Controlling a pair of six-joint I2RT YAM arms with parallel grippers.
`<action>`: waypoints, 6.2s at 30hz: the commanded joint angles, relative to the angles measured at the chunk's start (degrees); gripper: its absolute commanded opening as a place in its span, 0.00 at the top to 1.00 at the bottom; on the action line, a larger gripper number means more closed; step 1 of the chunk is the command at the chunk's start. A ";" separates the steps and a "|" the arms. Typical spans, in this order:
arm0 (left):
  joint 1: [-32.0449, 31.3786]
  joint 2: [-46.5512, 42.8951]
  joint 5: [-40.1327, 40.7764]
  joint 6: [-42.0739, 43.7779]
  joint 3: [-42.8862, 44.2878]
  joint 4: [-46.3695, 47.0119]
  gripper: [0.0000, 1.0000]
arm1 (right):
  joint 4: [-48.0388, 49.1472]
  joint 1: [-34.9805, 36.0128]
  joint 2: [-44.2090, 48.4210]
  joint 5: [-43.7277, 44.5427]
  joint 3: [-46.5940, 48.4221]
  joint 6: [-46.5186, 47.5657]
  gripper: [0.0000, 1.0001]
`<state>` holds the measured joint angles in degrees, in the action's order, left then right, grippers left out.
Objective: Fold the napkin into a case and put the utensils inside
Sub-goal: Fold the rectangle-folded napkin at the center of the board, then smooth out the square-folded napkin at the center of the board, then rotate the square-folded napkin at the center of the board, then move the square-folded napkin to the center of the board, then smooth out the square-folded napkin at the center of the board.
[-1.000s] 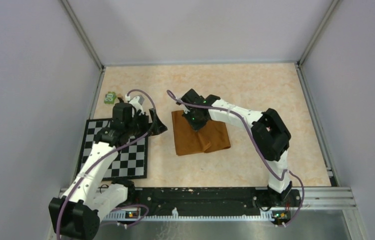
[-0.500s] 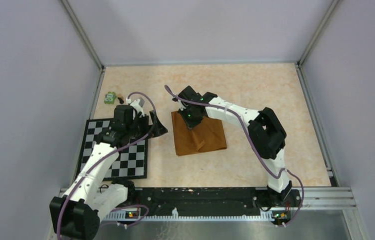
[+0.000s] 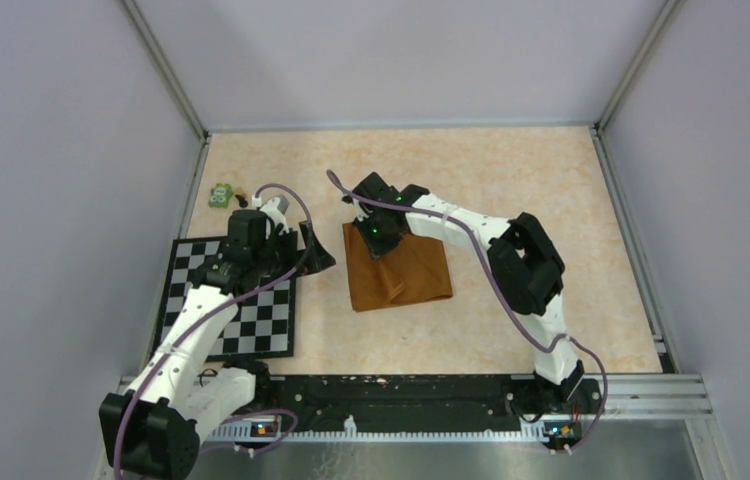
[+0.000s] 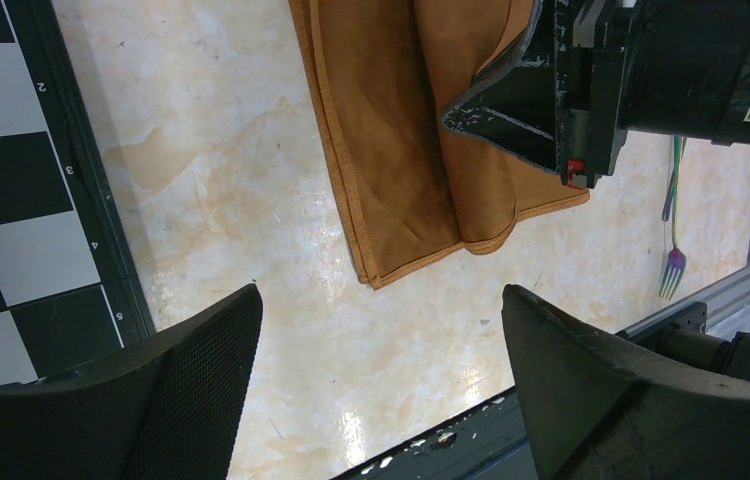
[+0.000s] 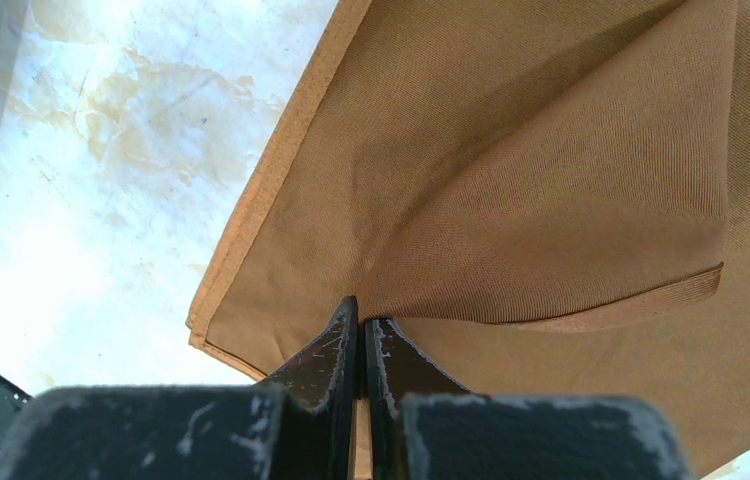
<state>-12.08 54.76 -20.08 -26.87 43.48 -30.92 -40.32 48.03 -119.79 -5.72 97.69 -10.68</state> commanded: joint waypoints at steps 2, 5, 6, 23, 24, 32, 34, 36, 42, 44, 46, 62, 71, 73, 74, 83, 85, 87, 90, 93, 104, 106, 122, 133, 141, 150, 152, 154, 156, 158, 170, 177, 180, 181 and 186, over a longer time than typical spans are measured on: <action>0.30 -1.09 -0.67 0.07 -0.43 1.74 0.06 | 1.15 0.79 -0.85 -0.61 3.02 -0.79 1.00; 0.30 -1.23 -0.66 0.07 -0.35 1.70 0.07 | 1.29 0.75 -1.10 -0.67 3.10 -0.99 1.00; 0.31 -1.23 -0.72 0.07 -0.33 1.65 0.06 | 1.27 0.74 -1.13 -0.81 3.17 -1.09 1.00; 0.36 -0.82 -0.69 -0.26 -1.33 2.20 0.06 | 1.10 1.04 -2.58 -6.02 5.19 -4.76 0.77; 0.30 -0.72 -0.79 -0.40 -1.62 2.51 0.06 | 1.14 0.76 -2.00 -9.31 5.34 -5.95 0.69; 0.30 2.50 -5.28 -1.00 -2.92 4.57 0.06 | 12.53 -5.69 13.97 -17.42 -11.24 -15.45 0.29; 0.30 3.33 -6.49 -1.58 -3.00 4.99 0.06 | 19.13 -9.58 17.47 -20.20 -18.12 -18.14 0.28; 0.29 3.76 -7.70 -2.09 -3.16 5.65 0.06 | 24.51 -13.24 19.26 -22.98 -23.51 -19.44 0.27; 0.30 5.20 -10.06 -2.44 -3.51 6.57 0.06 | 31.83 -18.57 16.30 -26.21 -26.93 -18.04 0.25; 0.30 5.54 -10.80 -2.76 -3.85 6.86 0.06 | 32.28 -19.45 14.91 -25.61 -25.99 -16.89 0.26; 0.30 5.71 -11.49 -3.10 -4.18 7.30 0.06 | 33.36 -20.34 12.53 -26.00 -25.33 -16.41 0.27; 0.21 5.82 -10.59 -3.17 -4.34 6.95 0.06 | 39.25 -16.59 -0.12 -29.56 -15.23 -20.81 0.37; 0.21 3.74 -6.84 -3.02 -2.21 4.86 0.06 | 40.93 -11.85 -2.22 -28.17 -5.39 -27.08 0.32; 0.20 3.99 -6.94 -2.88 -1.84 4.46 0.06 | 36.77 -13.01 1.09 -27.25 -8.18 -24.57 0.30; 0.21 4.10 -7.05 -2.71 -1.82 4.57 0.06 | 35.05 -13.52 2.77 -27.67 -9.73 -23.44 0.29; 0.21 7.31 -8.42 -3.48 -0.39 7.35 0.05 | 24.47 -13.85 17.32 -25.94 -29.71 -17.25 0.52; 0.21 7.91 -8.91 -3.54 0.05 7.55 0.05 | 22.34 -13.84 18.66 -22.75 -33.52 -16.45 0.62; 0.19 8.41 -9.16 -3.45 0.24 7.66 0.05 | 20.00 -14.56 19.30 -18.62 -37.03 -15.25 0.68; 0.21 8.34 -9.75 -3.45 0.49 7.58 0.05 | 14.73 -15.88 20.26 -10.26 -40.38 -12.49 0.77; 0.21 7.67 -9.95 -3.45 0.71 6.92 0.05 | 11.07 -18.97 22.57 -1.33 -43.71 -10.52 0.81; -0.20 7.35 -11.00 -3.92 1.80 6.02 0.05 | 15.18 -16.98 9.01 16.12 -12.79 6.82 0.68; -0.56 8.86 -12.21 -4.33 1.44 7.64 0.05 | 12.92 -16.86 10.36 3.14 -9.28 4.05 0.61; -4.29 38.60 -5.43 -2.48 15.26 17.10 0.10 | 27.63 -32.71 33.10 -15.77 -51.73 -15.53 0.40; -10.09 48.82 -7.30 -3.48 16.13 25.78 0.18 | 31.88 -31.85 19.24 -17.77 -40.92 -8.48 0.42; -15.10 34.01 1.64 -7.45 4.19 21.10 0.13 | 24.64 -30.00 21.43 -17.01 -37.75 -8.52 0.42; -13.61 26.32 -2.66 -10.38 0.43 17.31 0.10 | 21.25 -31.67 36.03 -15.03 -51.19 -20.61 0.37; -13.56 25.89 -4.50 -13.52 -1.36 20.16 0.16 | 28.46 -31.68 38.87 -20.01 -56.53 -27.75 0.40; -13.59 25.16 -4.73 -16.92 -3.24 23.28 0.23 | 33.43 -31.68 41.48 -20.36 -61.09 -33.40 0.43; -13.45 25.01 -4.41 -18.30 -4.00 24.50 0.31 | 36.06 -31.66 42.48 -19.63 -64.33 -36.71 0.46; -13.33 24.57 -3.85 -18.98 -4.43 24.54 0.34 | 35.38 -31.68 42.04 -19.03 -64.91 -37.50 0.46; -12.93 24.13 -2.85 -19.92 -5.84 24.65 0.56 | 39.85 -31.68 43.68 -16.07 -71.32 -49.71 0.50; -12.82 25.66 -1.26 -19.44 -6.54 24.77 0.74 | 39.76 -31.38 42.73 -13.55 -72.54 -54.69 0.51; -12.86 25.28 -1.11 -19.43 -7.40 25.24 0.81 | 41.24 -30.90 41.21 -13.46 -72.68 -56.80 0.54; -12.88 25.23 -1.14 -19.42 -7.64 25.34 0.83 | 41.51 -30.61 40.84 -13.34 -72.58 -57.46 0.55; -12.77 25.14 -0.92 -19.32 -8.75 25.46 0.92 | 42.11 -29.28 39.77 -12.12 -72.63 -60.64 0.58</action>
<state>-25.15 80.20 -21.56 -46.61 35.75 -7.44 1.17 17.52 -78.81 -20.80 25.87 -67.83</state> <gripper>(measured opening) 0.105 0.436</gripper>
